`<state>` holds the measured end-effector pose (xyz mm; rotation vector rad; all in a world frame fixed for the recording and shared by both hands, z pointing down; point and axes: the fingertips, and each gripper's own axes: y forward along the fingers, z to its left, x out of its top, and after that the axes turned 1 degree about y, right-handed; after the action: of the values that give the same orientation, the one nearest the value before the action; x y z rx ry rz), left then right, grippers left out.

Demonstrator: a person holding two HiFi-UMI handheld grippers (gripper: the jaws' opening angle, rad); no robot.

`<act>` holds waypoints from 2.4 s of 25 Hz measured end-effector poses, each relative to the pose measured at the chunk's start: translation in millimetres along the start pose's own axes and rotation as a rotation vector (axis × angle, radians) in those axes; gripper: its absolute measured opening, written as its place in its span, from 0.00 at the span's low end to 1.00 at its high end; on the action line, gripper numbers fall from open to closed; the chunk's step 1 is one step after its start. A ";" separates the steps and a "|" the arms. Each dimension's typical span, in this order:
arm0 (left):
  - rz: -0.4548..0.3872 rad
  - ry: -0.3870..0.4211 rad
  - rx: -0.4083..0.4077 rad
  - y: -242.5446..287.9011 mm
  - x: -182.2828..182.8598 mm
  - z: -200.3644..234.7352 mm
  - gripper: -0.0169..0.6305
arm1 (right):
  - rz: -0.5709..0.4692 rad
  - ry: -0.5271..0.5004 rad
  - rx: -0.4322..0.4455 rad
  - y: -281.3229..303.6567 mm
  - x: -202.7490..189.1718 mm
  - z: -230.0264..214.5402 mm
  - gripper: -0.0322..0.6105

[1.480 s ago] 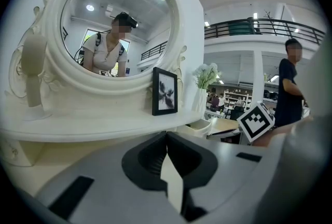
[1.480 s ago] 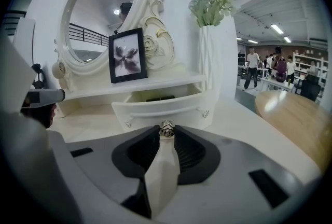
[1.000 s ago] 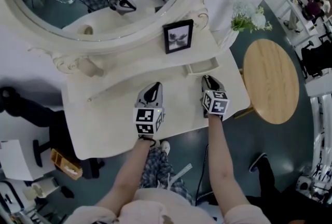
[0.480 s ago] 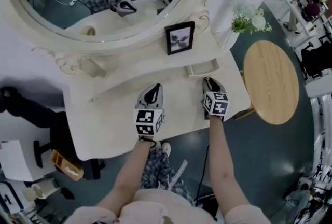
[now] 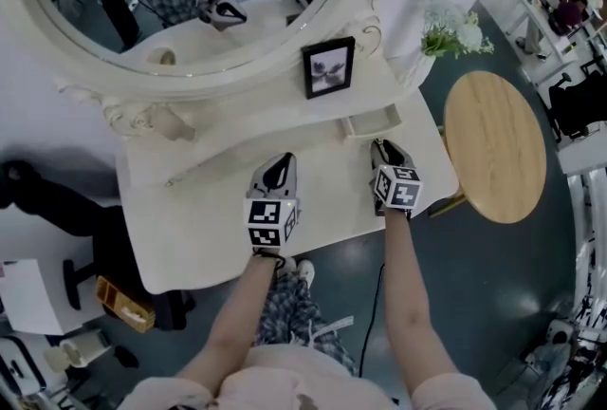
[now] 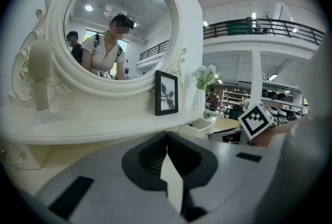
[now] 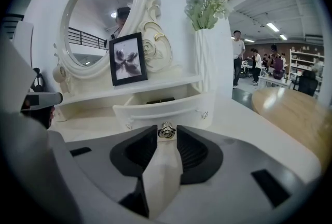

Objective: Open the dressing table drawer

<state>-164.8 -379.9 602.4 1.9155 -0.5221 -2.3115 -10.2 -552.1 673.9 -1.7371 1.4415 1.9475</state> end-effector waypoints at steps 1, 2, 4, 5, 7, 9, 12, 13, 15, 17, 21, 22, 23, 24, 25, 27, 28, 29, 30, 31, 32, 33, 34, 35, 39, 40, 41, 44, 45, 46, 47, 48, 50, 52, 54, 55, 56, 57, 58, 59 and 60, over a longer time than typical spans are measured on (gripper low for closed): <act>0.000 0.000 0.000 -1.0 0.4 0.6 0.07 | -0.008 0.009 0.003 -1.8 1.4 0.0 0.28; -0.001 0.001 0.001 -2.1 0.9 1.3 0.07 | -0.016 0.019 0.008 -3.9 2.7 0.1 0.33; -0.005 0.001 0.001 -4.6 2.7 2.8 0.07 | -0.039 0.040 0.016 -9.8 5.8 0.2 0.43; -0.007 0.002 0.001 -6.1 3.9 3.2 0.07 | -0.055 0.051 0.018 -14.0 7.9 0.1 0.47; -0.012 0.008 -0.002 -9.9 7.0 3.6 0.07 | -0.090 0.068 0.020 -24.1 12.6 0.2 0.51; -0.017 0.016 -0.006 -14.7 11.0 4.0 0.07 | -0.117 0.074 0.017 -34.5 17.6 1.0 0.54; -0.026 0.024 -0.007 -23.6 16.9 5.7 0.07 | -0.149 0.076 0.011 -49.6 25.1 2.7 0.54; -0.028 0.027 -0.005 -27.3 18.9 6.8 0.07 | -0.161 0.076 0.008 -55.3 28.0 4.0 0.54; -0.033 0.034 -0.003 -35.2 24.1 9.0 0.07 | -0.188 0.072 0.000 -68.9 35.4 7.5 0.54; -0.044 0.044 -0.004 -43.2 31.5 11.2 0.07 | -0.223 0.066 -0.009 -85.1 46.0 11.2 0.53; -0.068 0.064 -0.006 -63.5 46.2 15.6 0.07 | -0.311 0.055 -0.023 -124.8 69.2 20.3 0.46; -0.075 0.071 -0.007 -69.1 50.7 16.8 0.07 | -0.333 0.048 -0.025 -134.5 75.0 23.5 0.43; -0.083 0.078 -0.008 -74.6 55.5 17.8 0.07 | -0.355 0.041 -0.027 -144.0 80.6 27.0 0.41; -0.091 0.084 -0.010 -80.1 60.0 18.1 0.07 | -0.376 0.034 -0.030 -153.6 85.4 30.5 0.39; -0.097 0.091 -0.014 -85.8 63.6 17.6 0.07 | -0.394 0.029 -0.032 -163.6 88.9 34.0 0.37; -0.107 0.102 -0.026 -97.2 69.0 14.4 0.07 | -0.423 0.021 -0.038 -183.9 93.2 40.9 0.32; -0.112 0.107 -0.032 -101.9 71.8 12.7 0.07 | -0.437 0.018 -0.040 -193.4 95.4 44.1 0.29; -0.118 0.112 -0.038 -105.7 75.0 11.2 0.07 | -0.452 0.016 -0.044 -202.5 97.7 46.8 0.28; -0.125 0.117 -0.043 -109.1 78.5 9.8 0.07 | -0.467 0.015 -0.049 -211.4 99.6 48.8 0.26; -0.132 0.121 -0.047 -112.4 81.9 8.5 0.07 | -0.481 0.015 -0.056 -220.0 100.6 50.0 0.24; -0.138 0.125 -0.049 -115.9 84.8 7.5 0.07 | -0.493 0.016 -0.064 -228.3 100.4 50.5 0.22; -0.144 0.126 -0.051 -119.4 87.3 6.8 0.07 | -0.503 0.020 -0.072 -236.0 99.7 50.7 0.20; -0.152 0.126 -0.050 -122.6 89.6 6.4 0.07 | -0.512 0.025 -0.079 -243.2 99.1 50.4 0.18; -0.159 0.124 -0.049 -125.3 92.0 6.4 0.07 | -0.521 0.031 -0.086 -249.7 98.7 49.7 0.17; -0.186 0.122 -0.043 -132.8 98.4 7.8 0.07 | -0.545 0.042 -0.108 -268.5 94.9 49.0 0.10; -0.192 0.120 -0.041 -134.0 99.3 8.6 0.07 | -0.548 0.039 -0.112 -271.7 93.5 49.6 0.09; -0.198 0.118 -0.039 -135.0 100.4 9.4 0.07 | -0.548 0.038 -0.115 -274.4 92.2 50.1 0.08; -0.215 0.113 -0.034 -137.5 103.0 10.5 0.07 | -0.548 0.034 -0.114 -280.6 88.7 50.0 0.08; -0.218 0.113 -0.033 -138.3 103.6 11.1 0.07 | -0.550 0.031 -0.116 -282.3 88.2 49.6 0.08; -0.221 0.114 -0.031 -139.0 104.2 11.8 0.07 | -0.554 0.029 -0.118 -283.9 88.2 49.1 0.08; -0.223 0.114 -0.029 -139.7 104.6 12.4 0.07 | -0.557 0.028 -0.118 -285.5 88.3 48.6 0.08; -0.224 0.114 -0.027 -140.5 104.4 13.0 0.07 | -0.559 0.030 -0.116 -287.1 88.4 48.1 0.07; -0.222 0.112 -0.021 -141.6 102.7 14.5 0.07 | -0.564 0.037 -0.112 -289.8 89.4 46.6 0.07; -0.220 0.110 -0.014 -141.8 101.8 15.2 0.07 | -0.572 0.044 -0.111 -292.9 91.8 43.6 0.07; -0.219 0.108 -0.012 -142.2 100.9 14.2 0.07 | -0.576 0.045 -0.118 -296.9 92.9 39.9 0.07; -0.218 0.108 -0.012 -142.7 100.3 13.5 0.07 | -0.574 0.043 -0.122 -298.4 92.5 38.7 0.07; -0.217 0.107 -0.013 -143.4 99.6 12.7 0.07 | -0.571 0.041 -0.124 -299.5 91.7 38.0 0.07; -0.215 0.107 -0.013 -144.0 98.8 11.9 0.07 | -0.566 0.040 -0.126 -300.3 90.5 37.7 0.07; -0.213 0.105 -0.014 -144.4 97.8 11.3 0.07 | -0.561 0.040 -0.128 -300.6 89.1 37.6 0.07; -0.211 0.103 -0.015 -144.7 96.8 10.8 0.07 | -0.555 0.039 -0.130 -300.6 87.6 37.5 0.07; -0.209 0.100 -0.017 -144.7 95.8 10.4 0.07 | -0.550 0.039 -0.132 -300.4 86.1 37.5 0.07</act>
<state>-174.0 -269.7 468.3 2.1583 -0.3052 -2.3124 137.0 -407.4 436.3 -1.9667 0.7366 1.7370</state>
